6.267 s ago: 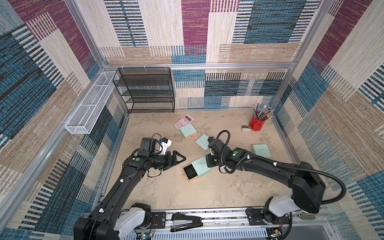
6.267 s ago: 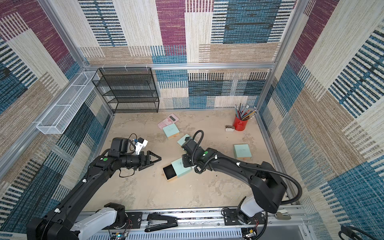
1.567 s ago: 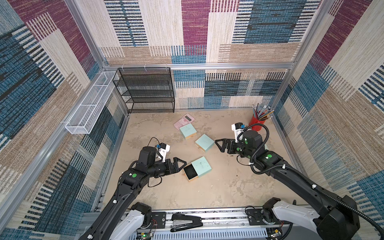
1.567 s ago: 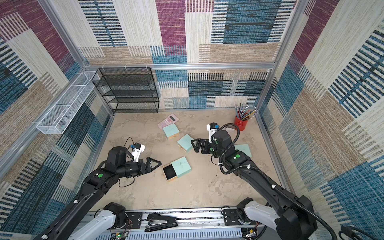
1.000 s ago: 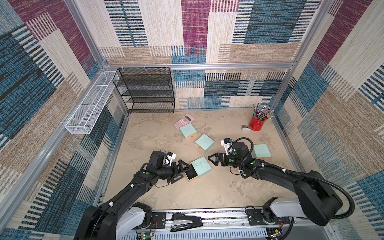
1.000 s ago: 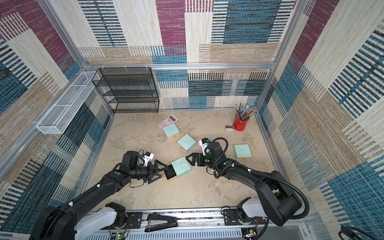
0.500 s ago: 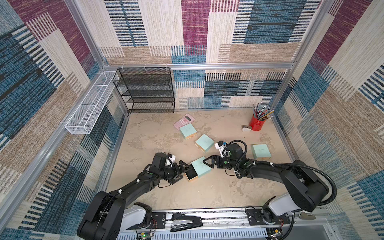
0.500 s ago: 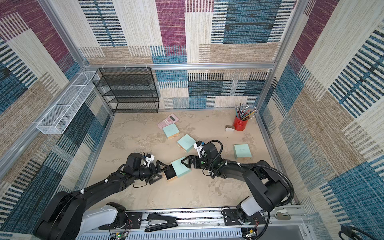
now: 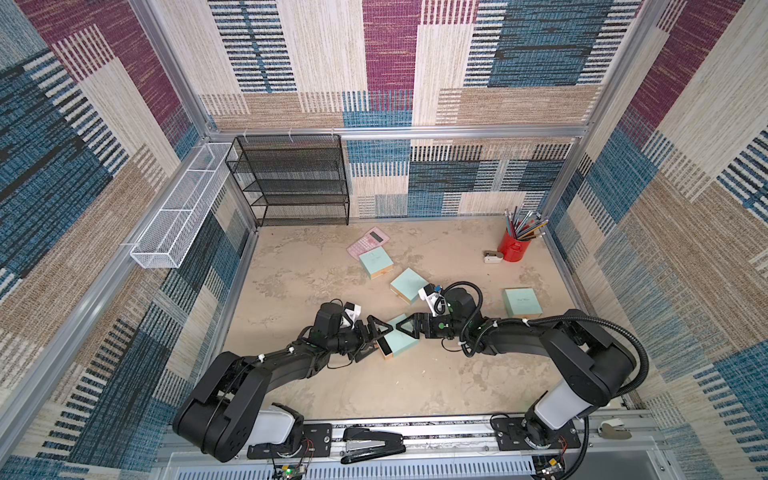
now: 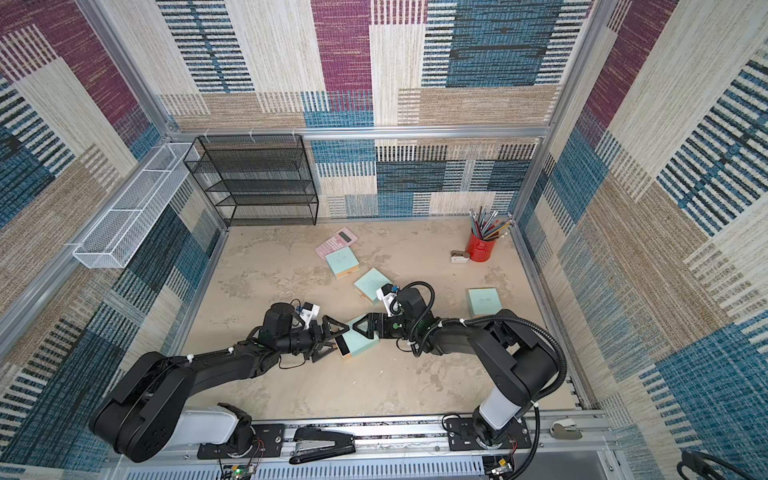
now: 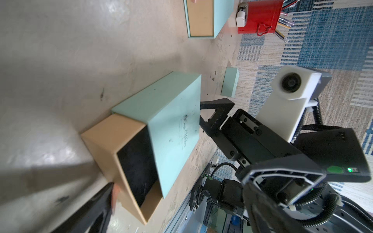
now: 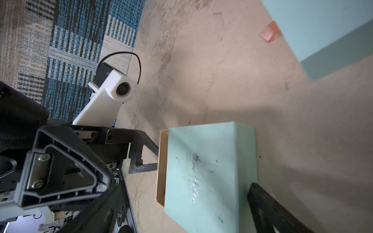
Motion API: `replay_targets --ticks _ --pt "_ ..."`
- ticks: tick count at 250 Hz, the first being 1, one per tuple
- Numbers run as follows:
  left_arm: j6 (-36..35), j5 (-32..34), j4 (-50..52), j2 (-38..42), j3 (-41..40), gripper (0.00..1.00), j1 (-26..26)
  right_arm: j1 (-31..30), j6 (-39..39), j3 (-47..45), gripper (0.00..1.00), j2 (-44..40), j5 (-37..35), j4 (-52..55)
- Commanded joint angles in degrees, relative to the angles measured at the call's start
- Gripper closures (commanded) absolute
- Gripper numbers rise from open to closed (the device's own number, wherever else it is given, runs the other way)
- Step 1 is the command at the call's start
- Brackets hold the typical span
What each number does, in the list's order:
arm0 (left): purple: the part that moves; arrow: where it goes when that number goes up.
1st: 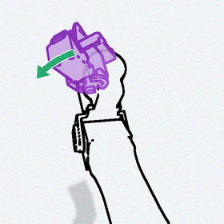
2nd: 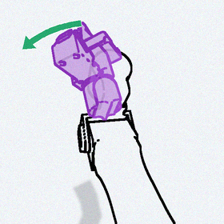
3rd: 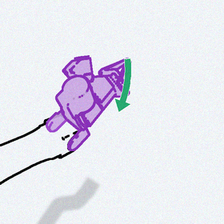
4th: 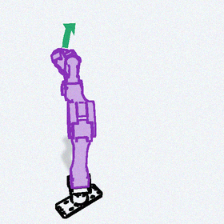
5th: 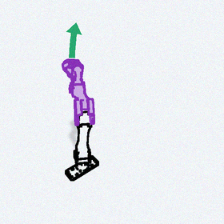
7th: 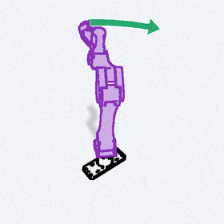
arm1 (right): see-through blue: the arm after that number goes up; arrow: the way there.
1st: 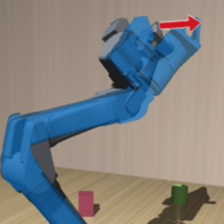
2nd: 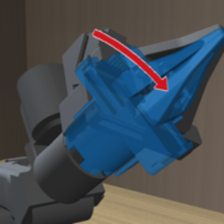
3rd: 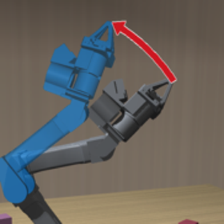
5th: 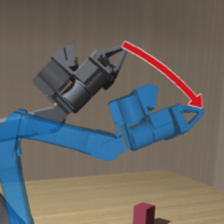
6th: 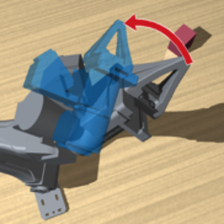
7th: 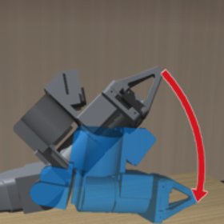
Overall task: Take out the earrings from the drawer-style jewelry box
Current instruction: Close the drawer of the jewelry box.
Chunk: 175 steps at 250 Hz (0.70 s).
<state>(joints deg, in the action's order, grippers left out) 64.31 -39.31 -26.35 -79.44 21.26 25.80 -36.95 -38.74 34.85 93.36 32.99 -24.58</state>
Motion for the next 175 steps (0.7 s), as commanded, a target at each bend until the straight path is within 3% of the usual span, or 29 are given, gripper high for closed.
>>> replay_targets --ticks 1,110,128,175 --pt "2.4 0.2 -8.1 -1.8 -0.1 0.02 0.8 -1.0 -1.2 0.9 0.01 0.7 2.0 -3.9" --pt "4.5 4.4 -11.8 -2.6 -1.6 0.02 2.2 -1.7 -1.8 0.7 0.01 -1.7 -3.3 -1.9" --pt "3.9 5.7 -9.3 -0.1 -2.7 0.01 2.2 -1.7 -1.7 0.8 0.01 -3.2 -6.5 1.0" --pt "-1.5 11.7 9.4 10.7 -1.8 0.02 2.0 -1.7 -1.3 0.5 0.01 -8.9 -14.1 8.4"
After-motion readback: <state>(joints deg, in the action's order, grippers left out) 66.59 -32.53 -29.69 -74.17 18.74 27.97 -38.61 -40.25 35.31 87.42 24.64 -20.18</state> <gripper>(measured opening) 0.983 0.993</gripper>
